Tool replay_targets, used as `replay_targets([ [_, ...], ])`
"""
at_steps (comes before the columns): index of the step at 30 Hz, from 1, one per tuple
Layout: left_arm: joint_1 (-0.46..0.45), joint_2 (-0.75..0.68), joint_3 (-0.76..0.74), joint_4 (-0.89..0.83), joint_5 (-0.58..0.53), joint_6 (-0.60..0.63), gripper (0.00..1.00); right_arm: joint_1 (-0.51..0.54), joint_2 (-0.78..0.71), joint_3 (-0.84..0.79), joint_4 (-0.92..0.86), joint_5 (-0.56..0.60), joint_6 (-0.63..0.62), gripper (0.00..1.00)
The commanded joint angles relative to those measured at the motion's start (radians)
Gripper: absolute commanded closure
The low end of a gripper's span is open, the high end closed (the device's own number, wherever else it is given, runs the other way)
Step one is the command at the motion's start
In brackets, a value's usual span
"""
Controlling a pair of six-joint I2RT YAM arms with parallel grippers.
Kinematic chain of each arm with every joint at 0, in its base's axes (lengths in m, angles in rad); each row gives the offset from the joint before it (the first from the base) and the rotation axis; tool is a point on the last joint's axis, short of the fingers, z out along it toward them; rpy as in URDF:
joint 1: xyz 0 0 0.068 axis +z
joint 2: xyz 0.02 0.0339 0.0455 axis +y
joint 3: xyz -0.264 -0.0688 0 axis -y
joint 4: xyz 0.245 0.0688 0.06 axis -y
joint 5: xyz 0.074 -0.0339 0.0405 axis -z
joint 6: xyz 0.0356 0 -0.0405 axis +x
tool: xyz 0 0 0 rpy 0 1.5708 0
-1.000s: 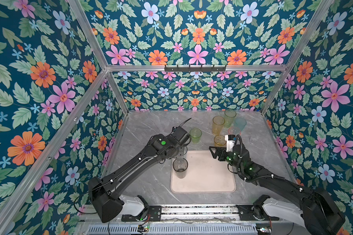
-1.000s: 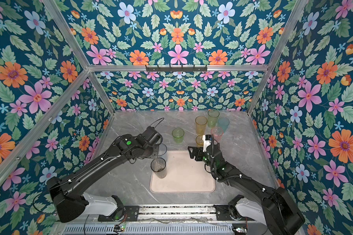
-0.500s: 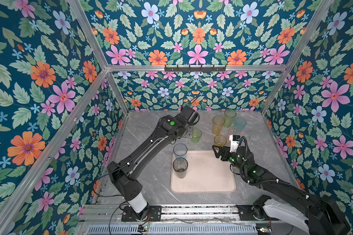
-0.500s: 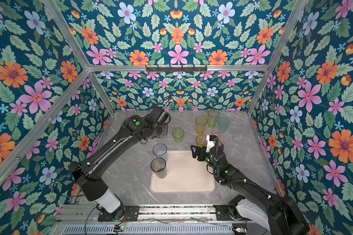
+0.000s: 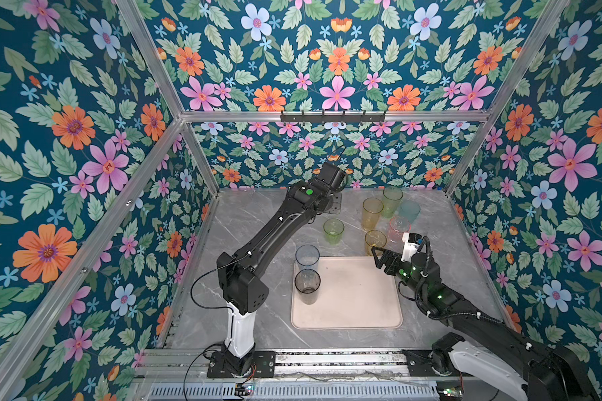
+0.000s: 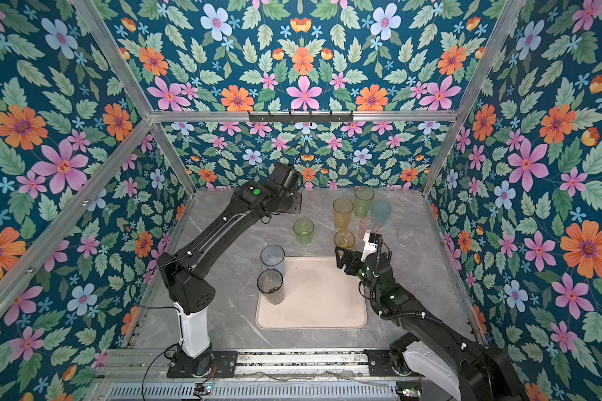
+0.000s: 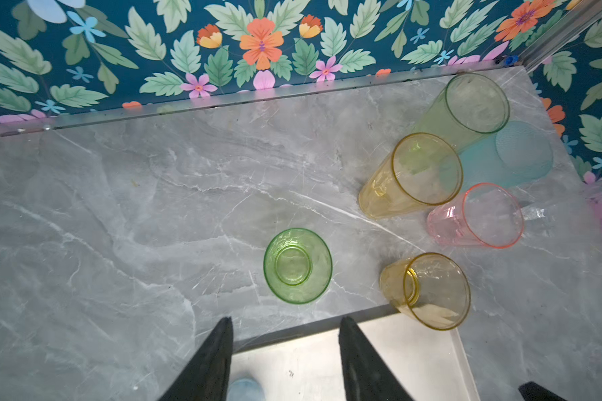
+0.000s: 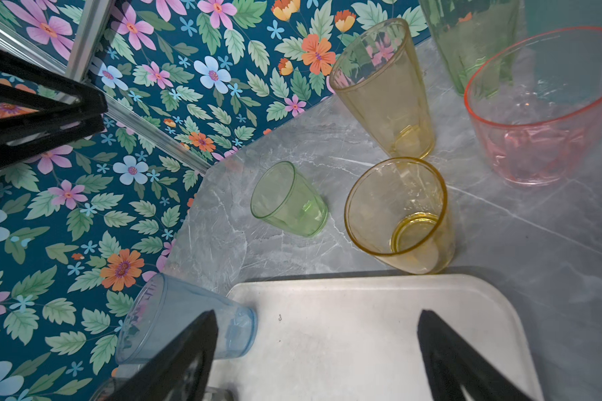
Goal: Place the glasses into the tray
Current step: 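Raise the left gripper and reach to the tall yellow glass farthest away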
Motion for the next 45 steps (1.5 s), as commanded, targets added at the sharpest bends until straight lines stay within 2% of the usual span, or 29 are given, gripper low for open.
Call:
replay_targets([
  [1,0.002,0.034,0.01,0.147,0.058,0.046,0.46,0.001,-0.001,-0.002,0.012,0.006,0.016,0.09],
  [11,0.003,0.194,0.054,0.303,0.156,0.038,0.45,0.001,0.01,-0.01,0.039,-0.011,0.022,0.09],
  [18,0.002,0.274,0.062,0.404,0.185,0.016,0.44,0.001,0.019,-0.013,0.046,-0.02,0.023,0.09],
  [24,0.001,0.351,0.103,0.477,0.224,0.007,0.38,0.001,0.024,-0.012,0.054,-0.027,0.021,0.09],
  [36,-0.009,0.449,0.177,0.51,0.232,0.021,0.31,0.001,0.018,-0.019,0.059,-0.026,0.023,0.09],
  [45,-0.015,0.501,0.22,0.491,0.239,0.028,0.28,0.001,0.016,-0.023,0.061,-0.026,0.026,0.09],
])
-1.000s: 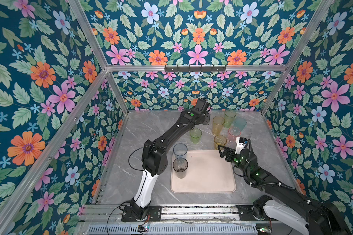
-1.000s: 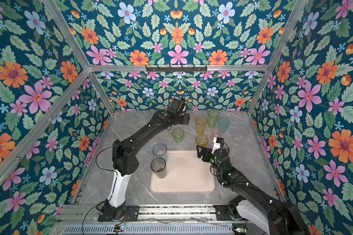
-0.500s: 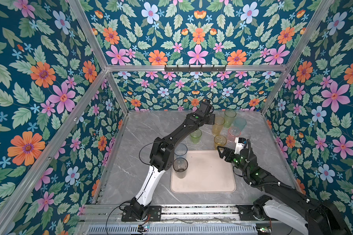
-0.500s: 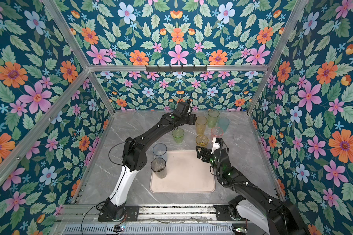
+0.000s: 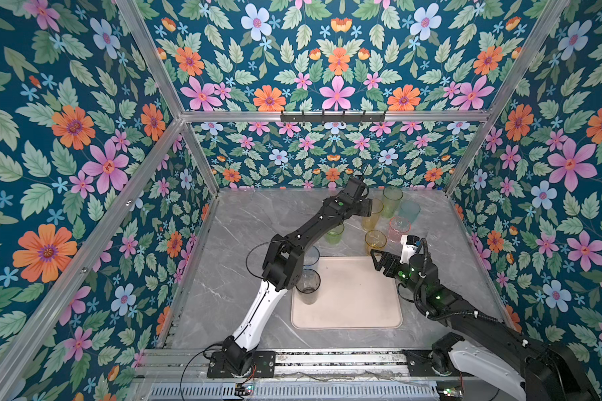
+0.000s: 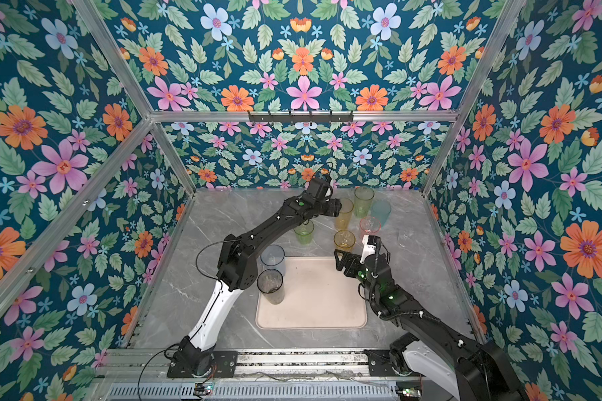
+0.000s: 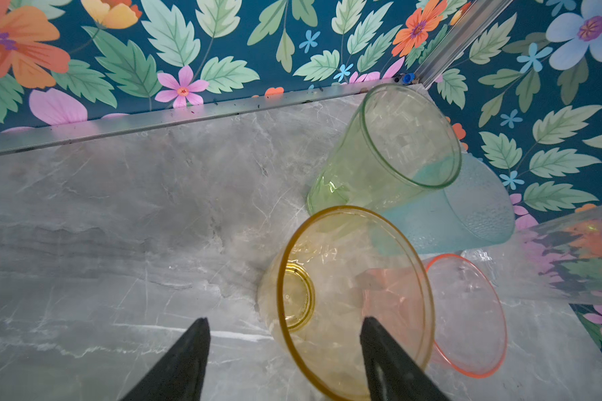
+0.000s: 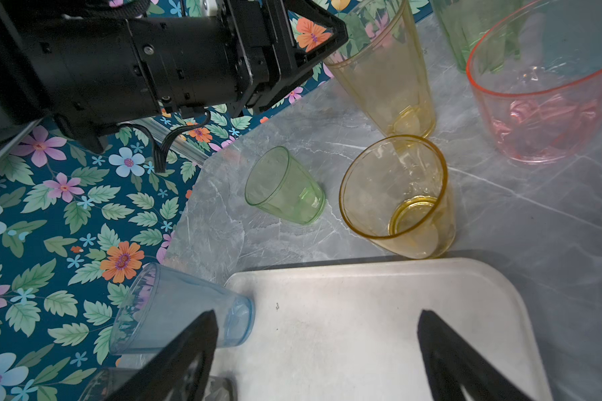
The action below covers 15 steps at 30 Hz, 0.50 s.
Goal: Place the glasses into the tray
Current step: 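Raise the left gripper and reach to the tall yellow glass farthest away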
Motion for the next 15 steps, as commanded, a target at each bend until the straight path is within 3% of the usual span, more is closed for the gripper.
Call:
replay_targets([
  [1,-0.001,0.012,0.016,0.012,0.003,0.011,0.28,0.001,-0.003,-0.001,0.043,-0.002,0.011,0.09],
  [7,0.0,0.052,0.072,-0.018,0.001,0.045,0.29,0.0,-0.003,-0.003,0.045,-0.002,0.012,0.09],
  [15,0.0,0.072,0.077,-0.004,0.016,0.03,0.41,0.001,0.002,0.001,0.044,-0.003,0.012,0.09],
])
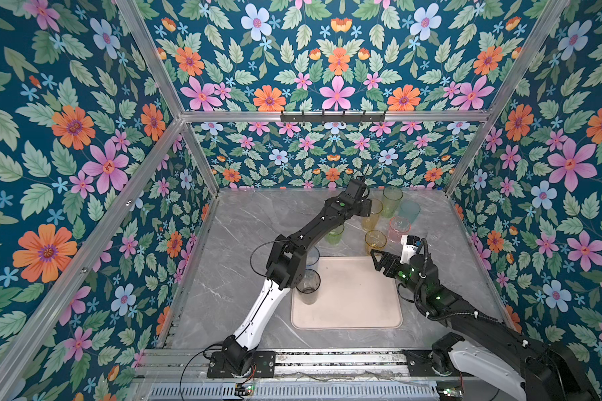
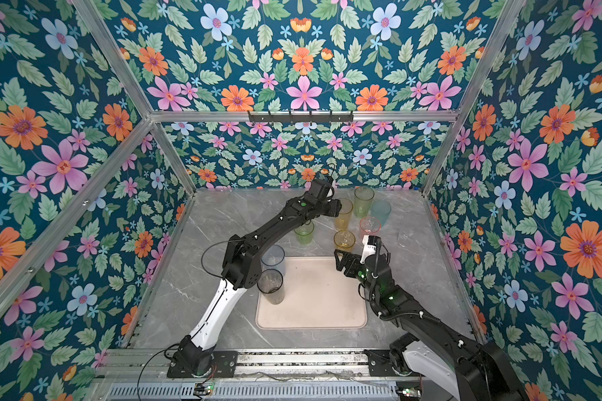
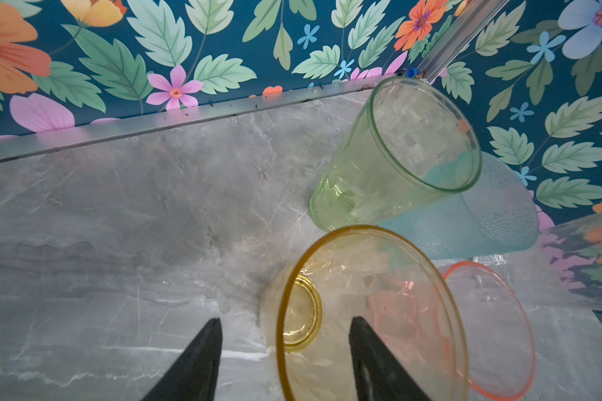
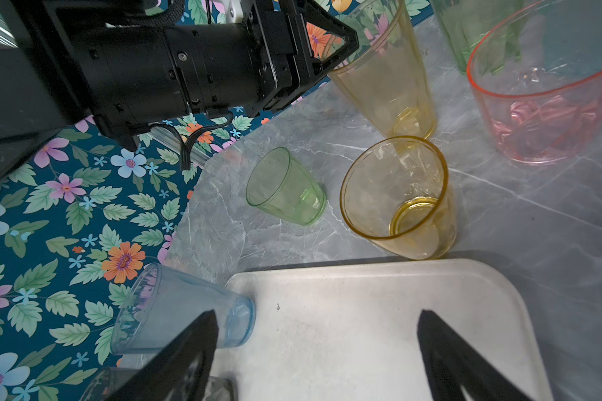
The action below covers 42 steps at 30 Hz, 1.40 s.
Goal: Place the glasses into the tray
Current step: 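Lower the left gripper and close it on the yellow glass rim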
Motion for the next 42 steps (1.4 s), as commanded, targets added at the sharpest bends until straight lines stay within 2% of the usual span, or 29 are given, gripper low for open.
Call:
replay_targets([
  [1,-0.002,0.006,0.005,-0.004,0.006,0.004,0.42,0.001,0.003,0.003,0.036,-0.003,0.013,0.09],
  [10,-0.001,0.002,0.004,-0.017,-0.002,0.01,0.57,0.001,0.0,0.001,0.037,-0.002,0.013,0.09],
  [17,-0.002,-0.007,0.004,-0.039,-0.008,0.025,0.65,0.001,0.0,0.001,0.037,-0.002,0.013,0.09],
  [25,-0.002,-0.031,-0.005,-0.07,-0.01,0.041,0.68,0.001,-0.006,-0.004,0.039,0.0,0.015,0.09],
  [42,-0.002,-0.043,-0.039,-0.089,0.02,0.037,0.79,0.001,-0.02,-0.014,0.04,0.005,0.019,0.09],
])
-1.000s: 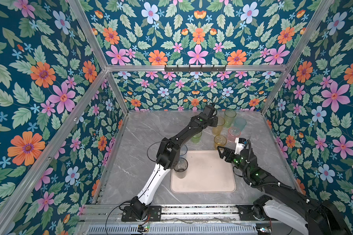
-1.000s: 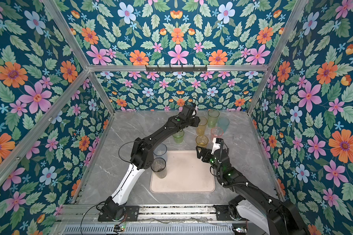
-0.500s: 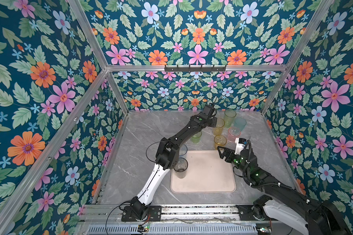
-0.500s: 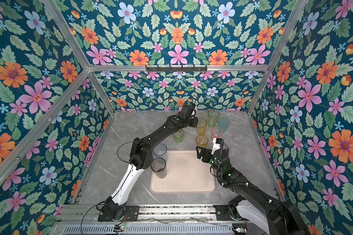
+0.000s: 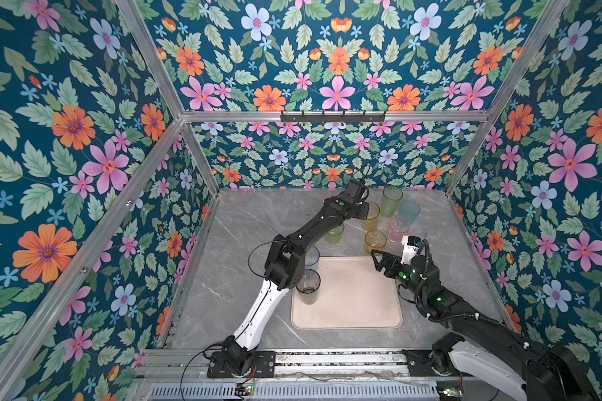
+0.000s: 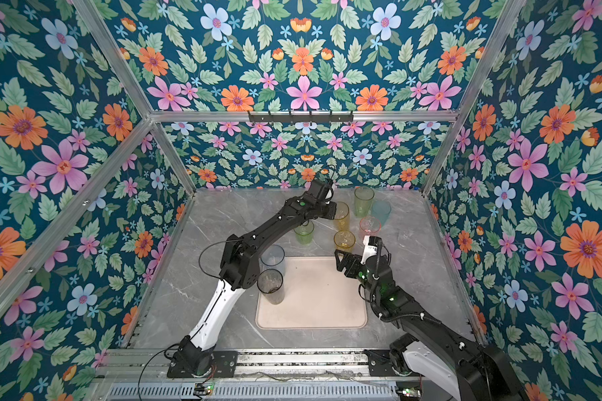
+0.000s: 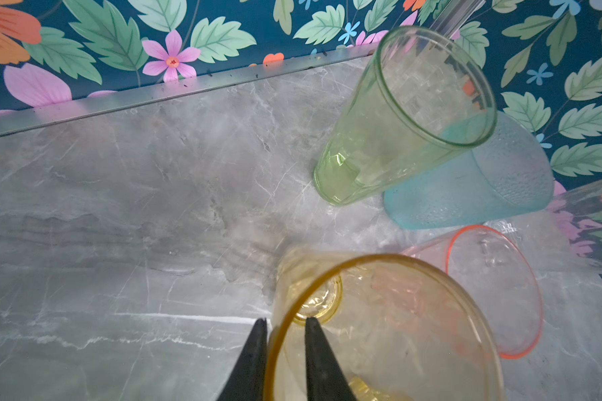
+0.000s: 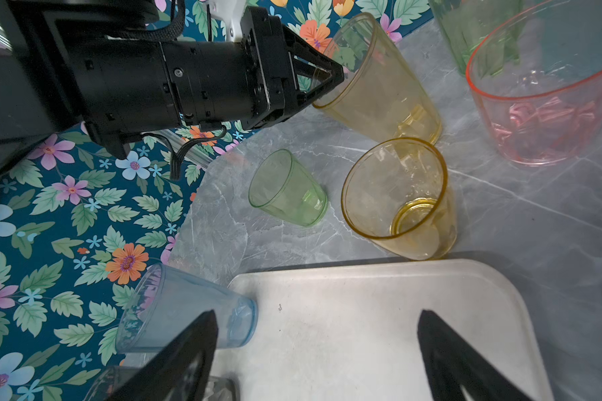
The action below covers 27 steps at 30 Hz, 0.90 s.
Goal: Place the glasses into the tray
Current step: 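Lower the left gripper and close it on the yellow glass rim, then lift the yellow glass with the left gripper and swing it toward the tray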
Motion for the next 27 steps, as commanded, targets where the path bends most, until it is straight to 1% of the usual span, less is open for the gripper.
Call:
replay_targets([
  [1,0.0,-0.01,-0.004,-0.011,0.006,0.007,0.8,0.001,-0.004,-0.001,0.031,0.004,0.016,0.09],
  [5,-0.001,-0.017,-0.015,-0.01,-0.001,0.008,0.85,0.001,-0.005,-0.003,0.031,0.005,0.016,0.09],
  [27,0.003,-0.079,-0.046,-0.045,-0.014,0.02,0.99,0.001,-0.011,-0.007,0.032,0.007,0.02,0.09],
])
